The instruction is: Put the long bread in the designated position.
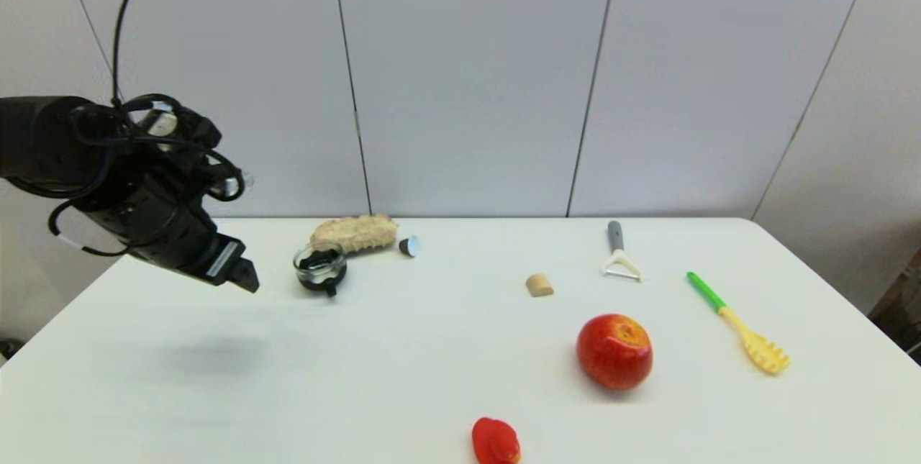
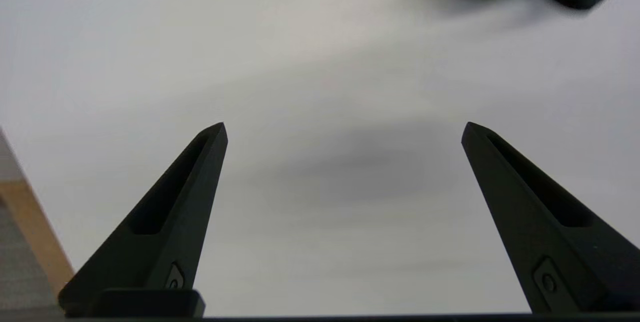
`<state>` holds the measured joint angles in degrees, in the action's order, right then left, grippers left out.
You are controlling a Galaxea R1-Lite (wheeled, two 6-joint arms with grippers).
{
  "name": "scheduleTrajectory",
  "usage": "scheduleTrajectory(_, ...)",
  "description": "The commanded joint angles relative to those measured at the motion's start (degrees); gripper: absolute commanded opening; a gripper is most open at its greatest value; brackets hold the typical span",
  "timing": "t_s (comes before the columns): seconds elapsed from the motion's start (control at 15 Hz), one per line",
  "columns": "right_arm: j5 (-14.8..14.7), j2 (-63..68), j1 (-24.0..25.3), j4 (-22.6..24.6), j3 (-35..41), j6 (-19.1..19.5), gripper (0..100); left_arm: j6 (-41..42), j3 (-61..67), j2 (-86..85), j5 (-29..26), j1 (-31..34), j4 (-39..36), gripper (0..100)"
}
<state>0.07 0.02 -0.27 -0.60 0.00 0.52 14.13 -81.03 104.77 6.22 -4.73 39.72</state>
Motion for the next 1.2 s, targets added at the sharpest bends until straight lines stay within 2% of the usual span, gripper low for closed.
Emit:
scheduleTrajectory(0.07,0.0,0.0,0.0,0.0,0.0,0.0,100,0.0,12.5,-14.9,-0.2,4.4,-0.1,100)
scheduleTrajectory(0.47,0.0,0.1,0.0,0.0,0.0,0.0,100,-6.1,21.4,-34.5,-0.4,6.2,-0.6,100)
scheduleTrajectory(0.67,0.0,0.0,0.0,0.0,0.0,0.0,100,-6.7,25.4,-45.8,-0.4,6.1,-3.2,100)
scheduleTrajectory(1.0,0.0,0.0,0.0,0.0,0.0,0.0,100,-8.0,37.6,-65.3,-0.2,6.0,-11.2,100)
scheduleTrajectory(1.13,0.0,0.0,0.0,0.0,0.0,0.0,100,-8.2,42.3,-71.4,-0.2,5.8,-17.4,100)
scheduleTrajectory(1.2,0.0,0.0,0.0,0.0,0.0,0.0,100,-8.1,45.4,-74.4,-0.2,4.7,-23.4,100)
